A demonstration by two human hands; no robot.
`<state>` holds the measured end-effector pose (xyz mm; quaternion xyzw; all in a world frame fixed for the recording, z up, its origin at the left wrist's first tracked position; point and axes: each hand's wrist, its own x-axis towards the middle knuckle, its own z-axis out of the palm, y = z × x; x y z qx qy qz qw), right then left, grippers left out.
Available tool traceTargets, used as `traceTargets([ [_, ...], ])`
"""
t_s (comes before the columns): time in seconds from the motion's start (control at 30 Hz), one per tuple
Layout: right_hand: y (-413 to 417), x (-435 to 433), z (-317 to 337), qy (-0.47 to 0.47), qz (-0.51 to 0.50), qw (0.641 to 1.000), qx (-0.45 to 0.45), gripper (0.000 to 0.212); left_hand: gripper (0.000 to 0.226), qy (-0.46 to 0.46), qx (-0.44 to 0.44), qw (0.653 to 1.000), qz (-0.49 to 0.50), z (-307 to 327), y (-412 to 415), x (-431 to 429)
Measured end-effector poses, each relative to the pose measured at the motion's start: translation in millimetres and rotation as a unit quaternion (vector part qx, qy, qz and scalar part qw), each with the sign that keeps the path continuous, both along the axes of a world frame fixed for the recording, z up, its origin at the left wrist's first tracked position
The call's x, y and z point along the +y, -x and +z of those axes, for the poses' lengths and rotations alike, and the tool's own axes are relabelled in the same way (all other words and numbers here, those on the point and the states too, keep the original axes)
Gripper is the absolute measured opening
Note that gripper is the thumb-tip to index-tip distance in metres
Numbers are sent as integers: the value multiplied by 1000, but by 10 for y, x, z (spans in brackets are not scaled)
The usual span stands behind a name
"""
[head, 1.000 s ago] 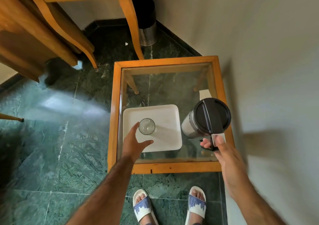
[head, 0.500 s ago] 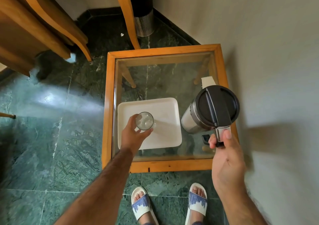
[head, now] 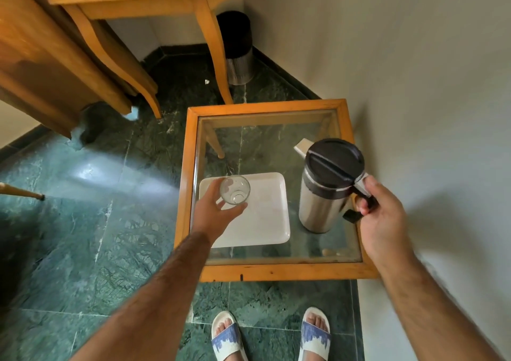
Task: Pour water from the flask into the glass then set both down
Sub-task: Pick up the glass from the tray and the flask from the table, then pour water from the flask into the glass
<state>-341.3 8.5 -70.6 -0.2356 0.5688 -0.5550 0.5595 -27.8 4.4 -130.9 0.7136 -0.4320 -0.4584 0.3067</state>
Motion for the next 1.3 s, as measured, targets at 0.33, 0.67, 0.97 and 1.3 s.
traceTargets([
  [0.33,69,-76,1544,50,67,996,43,38,62,68,5,997,-28,1469,146,-20],
  [0.67,-28,-237,3461,143,154,971,115,49,52,173,24,985,-14,3163,316,21],
  [0.97,-327,-410,4949,178,235,936,190,55,66,247,30,968,-12,4462,176,58],
  [1.3,-715,-549,6105,182,323,880,296,49,50,286,60,956,-21,5162,21,179],
])
